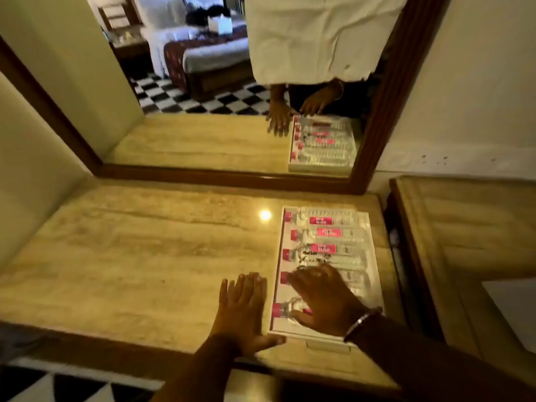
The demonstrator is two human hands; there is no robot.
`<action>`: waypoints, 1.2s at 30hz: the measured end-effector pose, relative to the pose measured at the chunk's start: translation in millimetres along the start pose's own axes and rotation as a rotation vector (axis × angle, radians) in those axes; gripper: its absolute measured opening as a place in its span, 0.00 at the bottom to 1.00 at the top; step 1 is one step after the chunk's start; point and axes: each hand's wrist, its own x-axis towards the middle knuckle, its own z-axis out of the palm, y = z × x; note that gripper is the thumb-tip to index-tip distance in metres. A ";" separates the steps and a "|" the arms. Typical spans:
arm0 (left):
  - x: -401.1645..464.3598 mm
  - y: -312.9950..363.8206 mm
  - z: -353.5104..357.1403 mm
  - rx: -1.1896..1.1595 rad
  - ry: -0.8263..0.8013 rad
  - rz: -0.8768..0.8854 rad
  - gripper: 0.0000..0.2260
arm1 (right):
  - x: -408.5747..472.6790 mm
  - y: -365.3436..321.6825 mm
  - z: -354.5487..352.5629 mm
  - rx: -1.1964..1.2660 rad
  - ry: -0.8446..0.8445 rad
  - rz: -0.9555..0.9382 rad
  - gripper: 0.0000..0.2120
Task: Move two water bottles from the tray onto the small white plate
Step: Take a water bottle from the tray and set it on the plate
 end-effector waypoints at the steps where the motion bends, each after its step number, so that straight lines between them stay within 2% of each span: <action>1: -0.1 -0.4 9.5 -0.036 -0.038 -0.015 0.61 | 1.0 -7.6 9.4 -0.004 -0.023 -0.044 0.31; 4: 6.2 -1.5 30.1 -0.039 -0.091 -0.023 0.62 | 10.0 -27.9 45.2 0.023 -0.153 -0.066 0.23; 9: 13.4 -4.5 35.3 0.008 -0.154 0.026 0.63 | 29.0 -39.6 47.5 0.032 -0.141 0.032 0.14; 12: 13.7 -5.4 35.1 0.023 -0.162 0.027 0.64 | 24.6 -36.1 19.6 0.211 0.043 0.111 0.16; 15: 12.6 -7.1 36.2 0.005 -0.155 0.016 0.64 | -1.8 -10.2 -15.7 0.316 0.330 0.239 0.15; 18: 13.2 -10.3 39.6 -0.009 -0.125 0.013 0.64 | -37.1 14.2 -40.6 0.389 0.449 0.440 0.22; 20: 14.2 -6.7 39.8 -0.020 -0.123 0.026 0.64 | -56.9 21.0 -45.2 0.369 0.477 0.502 0.23; 25: 14.5 -5.4 37.9 -0.012 -0.147 0.014 0.64 | -80.1 22.3 -32.6 0.202 0.494 0.470 0.23; 28: 15.2 -3.1 35.2 0.012 -0.178 -0.006 0.64 | -87.8 22.9 -25.3 0.158 0.478 0.365 0.26; 31: 12.0 -1.1 33.1 0.014 -0.177 -0.018 0.64 | -90.8 21.4 -25.9 0.194 0.469 0.296 0.27; 36: 12.3 1.0 23.8 -0.008 -0.193 -0.034 0.65 | -93.2 23.8 -31.5 0.340 0.501 0.365 0.28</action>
